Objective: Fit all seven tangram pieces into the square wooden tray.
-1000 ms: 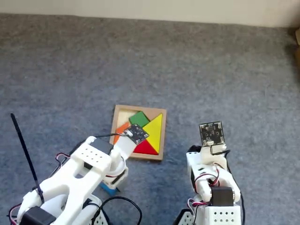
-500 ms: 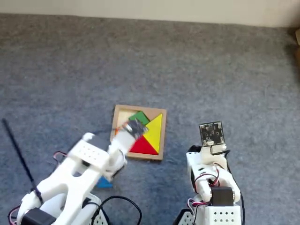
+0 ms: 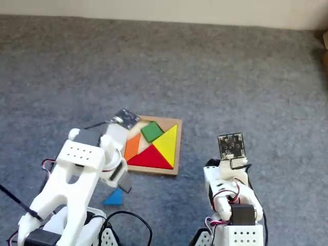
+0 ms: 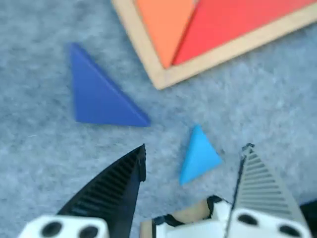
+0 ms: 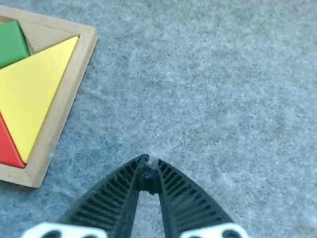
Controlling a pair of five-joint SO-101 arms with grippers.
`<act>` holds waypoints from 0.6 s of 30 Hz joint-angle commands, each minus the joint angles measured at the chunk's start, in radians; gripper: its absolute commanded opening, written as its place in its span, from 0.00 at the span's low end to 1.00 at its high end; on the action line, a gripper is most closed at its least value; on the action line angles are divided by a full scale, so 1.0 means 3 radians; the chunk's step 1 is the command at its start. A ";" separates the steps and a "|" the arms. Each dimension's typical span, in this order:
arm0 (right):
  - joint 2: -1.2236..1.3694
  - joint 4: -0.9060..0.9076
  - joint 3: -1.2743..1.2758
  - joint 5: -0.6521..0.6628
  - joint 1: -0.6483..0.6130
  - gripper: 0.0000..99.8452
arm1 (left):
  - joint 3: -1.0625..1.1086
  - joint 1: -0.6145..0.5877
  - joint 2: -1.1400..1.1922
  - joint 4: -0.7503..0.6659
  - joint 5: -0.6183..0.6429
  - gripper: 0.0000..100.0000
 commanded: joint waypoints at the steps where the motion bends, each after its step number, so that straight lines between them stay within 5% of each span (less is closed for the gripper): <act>1: -0.0064 -0.0013 0.0340 -0.0005 0.0033 0.00 | 0.0212 0.0141 -0.0054 -0.0128 0.0020 0.25; 7: -0.0064 -0.0013 0.0340 -0.0005 0.0033 0.00 | 0.0811 0.0125 -0.0028 -0.0915 0.0020 0.20; 18: -0.0064 -0.0013 0.0340 -0.0005 0.0033 0.00 | 0.0831 0.0049 -0.0038 -0.0982 0.0036 0.15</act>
